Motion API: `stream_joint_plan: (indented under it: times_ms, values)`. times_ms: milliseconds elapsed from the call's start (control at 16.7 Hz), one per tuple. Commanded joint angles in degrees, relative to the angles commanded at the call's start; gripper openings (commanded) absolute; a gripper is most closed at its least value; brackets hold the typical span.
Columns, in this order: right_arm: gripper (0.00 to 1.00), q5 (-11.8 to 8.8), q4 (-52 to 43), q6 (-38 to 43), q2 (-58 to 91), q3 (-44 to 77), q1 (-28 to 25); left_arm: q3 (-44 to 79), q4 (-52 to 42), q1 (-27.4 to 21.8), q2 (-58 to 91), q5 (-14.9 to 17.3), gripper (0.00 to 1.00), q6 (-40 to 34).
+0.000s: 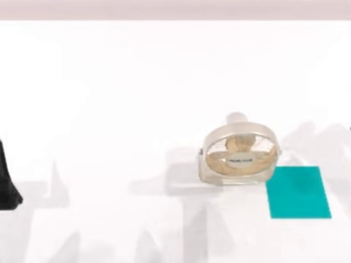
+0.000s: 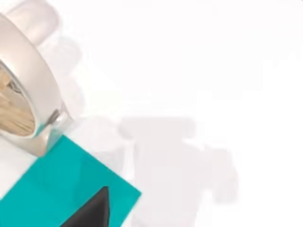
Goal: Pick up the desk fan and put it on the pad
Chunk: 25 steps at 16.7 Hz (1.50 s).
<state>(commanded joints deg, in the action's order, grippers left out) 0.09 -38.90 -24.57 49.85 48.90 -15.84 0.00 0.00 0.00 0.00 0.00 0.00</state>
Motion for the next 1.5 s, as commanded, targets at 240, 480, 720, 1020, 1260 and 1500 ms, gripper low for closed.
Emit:
stream_joint_plan:
  times_ms: [240,480,720,1020,1260,1500]
  values:
    - [1.00,-0.1,-16.7,-10.6,24.4,24.4,-7.1,0.0,0.0,0.0,0.0,0.0,1.00,0.0]
    - [1.00,-0.1,-31.8,-20.0,45.8,45.8,-13.3,0.0,0.0,0.0,0.0,0.0,1.00,0.0]
    - [1.00,0.0,-43.1,-26.9,61.3,60.6,-17.8,0.0,0.0,0.0,0.0,0.0,1.00,0.0]
    - [1.00,0.1,-48.7,-30.2,68.1,66.6,-19.9,0.0,0.0,0.0,0.0,0.0,1.00,0.0]
    - [1.00,0.1,-48.5,-30.1,68.0,66.5,-19.6,0.0,0.0,0.0,0.0,0.0,1.00,0.0]
    - [1.00,0.1,-44.6,-30.2,67.6,62.2,-19.8,0.0,0.0,0.0,0.0,0.0,1.00,0.0]
